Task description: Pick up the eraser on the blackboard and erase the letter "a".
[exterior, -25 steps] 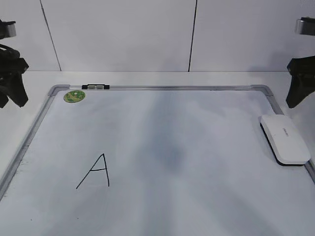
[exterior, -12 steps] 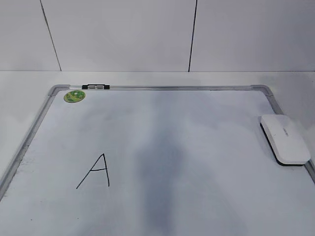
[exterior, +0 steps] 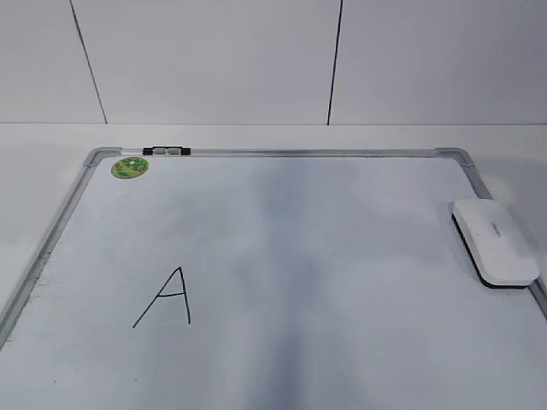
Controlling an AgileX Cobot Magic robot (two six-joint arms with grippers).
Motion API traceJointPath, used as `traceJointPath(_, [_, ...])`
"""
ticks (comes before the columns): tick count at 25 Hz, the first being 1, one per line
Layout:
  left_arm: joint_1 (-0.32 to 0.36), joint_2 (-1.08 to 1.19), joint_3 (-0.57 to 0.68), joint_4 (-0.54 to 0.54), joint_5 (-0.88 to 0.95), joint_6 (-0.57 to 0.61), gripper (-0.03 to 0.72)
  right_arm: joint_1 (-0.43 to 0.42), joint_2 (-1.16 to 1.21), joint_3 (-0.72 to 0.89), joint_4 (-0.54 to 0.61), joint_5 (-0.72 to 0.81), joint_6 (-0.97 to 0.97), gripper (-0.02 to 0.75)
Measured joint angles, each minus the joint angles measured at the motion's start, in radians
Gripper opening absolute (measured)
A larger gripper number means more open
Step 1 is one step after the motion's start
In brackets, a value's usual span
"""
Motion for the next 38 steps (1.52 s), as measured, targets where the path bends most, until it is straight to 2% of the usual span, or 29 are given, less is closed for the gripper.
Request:
traceJointPath(11, [0.0, -0.414, 0.316, -0.004, 0.006, -0.039, 0.361, 0.002, -0.321, 0.18, -0.004, 0.007, 0.021, 0.593])
traceJointPath(17, [0.0, -0.563, 0.446, -0.004, 0.006, -0.041, 0.361, 0.01, -0.484, 0.307, -0.079, 0.011, 0.021, 0.593])
traceJointPath(25, [0.0, -0.612, 0.496, 0.023, -0.105, -0.041, 0.361, 0.01, -0.595, 0.415, -0.163, 0.007, 0.023, 0.593])
traceJointPath(38, [0.0, -0.612, 0.506, 0.045, -0.157, -0.042, 0.361, 0.014, -0.597, 0.485, -0.169, -0.102, 0.026, 0.593])
